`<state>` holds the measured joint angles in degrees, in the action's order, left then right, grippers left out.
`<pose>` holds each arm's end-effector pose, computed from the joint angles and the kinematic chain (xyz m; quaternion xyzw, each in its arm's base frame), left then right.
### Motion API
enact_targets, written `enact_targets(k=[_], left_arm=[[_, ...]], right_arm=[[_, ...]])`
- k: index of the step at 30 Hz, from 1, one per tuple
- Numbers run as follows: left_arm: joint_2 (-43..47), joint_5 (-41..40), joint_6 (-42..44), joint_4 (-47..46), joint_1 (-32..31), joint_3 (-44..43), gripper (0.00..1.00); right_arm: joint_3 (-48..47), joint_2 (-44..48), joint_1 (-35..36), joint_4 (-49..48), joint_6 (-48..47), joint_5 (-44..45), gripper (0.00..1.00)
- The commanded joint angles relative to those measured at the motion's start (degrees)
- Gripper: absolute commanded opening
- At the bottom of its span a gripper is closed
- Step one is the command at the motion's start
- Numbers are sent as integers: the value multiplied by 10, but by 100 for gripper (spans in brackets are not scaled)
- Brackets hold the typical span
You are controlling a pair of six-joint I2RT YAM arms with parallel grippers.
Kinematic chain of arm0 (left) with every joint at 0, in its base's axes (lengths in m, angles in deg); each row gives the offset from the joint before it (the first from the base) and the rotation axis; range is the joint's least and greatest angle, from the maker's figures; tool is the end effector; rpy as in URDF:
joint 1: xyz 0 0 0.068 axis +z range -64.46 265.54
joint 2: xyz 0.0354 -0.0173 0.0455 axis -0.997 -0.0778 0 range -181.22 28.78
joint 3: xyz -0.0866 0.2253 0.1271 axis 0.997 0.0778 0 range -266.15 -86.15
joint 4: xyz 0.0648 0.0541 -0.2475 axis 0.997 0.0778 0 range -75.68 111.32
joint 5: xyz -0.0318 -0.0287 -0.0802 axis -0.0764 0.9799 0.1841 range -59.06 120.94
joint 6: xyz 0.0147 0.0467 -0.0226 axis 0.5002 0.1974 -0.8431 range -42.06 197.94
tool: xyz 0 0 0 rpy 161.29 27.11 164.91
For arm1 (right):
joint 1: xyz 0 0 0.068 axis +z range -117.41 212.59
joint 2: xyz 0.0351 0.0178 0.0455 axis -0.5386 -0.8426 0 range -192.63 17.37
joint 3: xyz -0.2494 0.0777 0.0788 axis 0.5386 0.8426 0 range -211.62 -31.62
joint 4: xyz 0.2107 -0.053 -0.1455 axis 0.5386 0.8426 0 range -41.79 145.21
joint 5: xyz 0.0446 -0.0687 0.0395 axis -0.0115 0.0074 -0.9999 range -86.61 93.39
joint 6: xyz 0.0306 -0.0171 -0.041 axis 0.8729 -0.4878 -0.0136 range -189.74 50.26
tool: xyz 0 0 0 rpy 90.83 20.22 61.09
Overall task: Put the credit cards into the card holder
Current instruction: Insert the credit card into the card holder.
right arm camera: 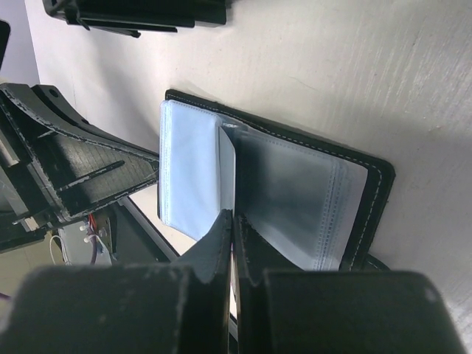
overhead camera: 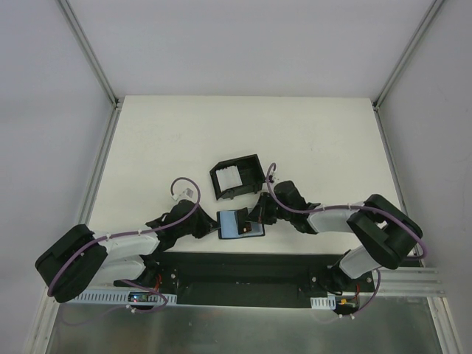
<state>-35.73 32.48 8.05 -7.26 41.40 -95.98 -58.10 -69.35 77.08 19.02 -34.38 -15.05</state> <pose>0.1349 -0.1322 0.1266 -0.1897 0.8585 -0.4060 0.2494 0.1854 0.1979 0.1386 -0.1471 0.8503 0.4187 0.2830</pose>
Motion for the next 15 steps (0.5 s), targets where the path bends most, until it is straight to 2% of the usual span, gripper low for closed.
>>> enact_targets(k=[1,8,15], left_arm=[[-21,6,16,45,2,4,0],[-20,5,16,43,3,6,0],[-17,3,12,44,2,10,0]], right_arm=[[-10,-16,3,-2,-7,1,0],[-8,-18,28,-9,2,16,0],[25,8,43,-23,66,76,1]])
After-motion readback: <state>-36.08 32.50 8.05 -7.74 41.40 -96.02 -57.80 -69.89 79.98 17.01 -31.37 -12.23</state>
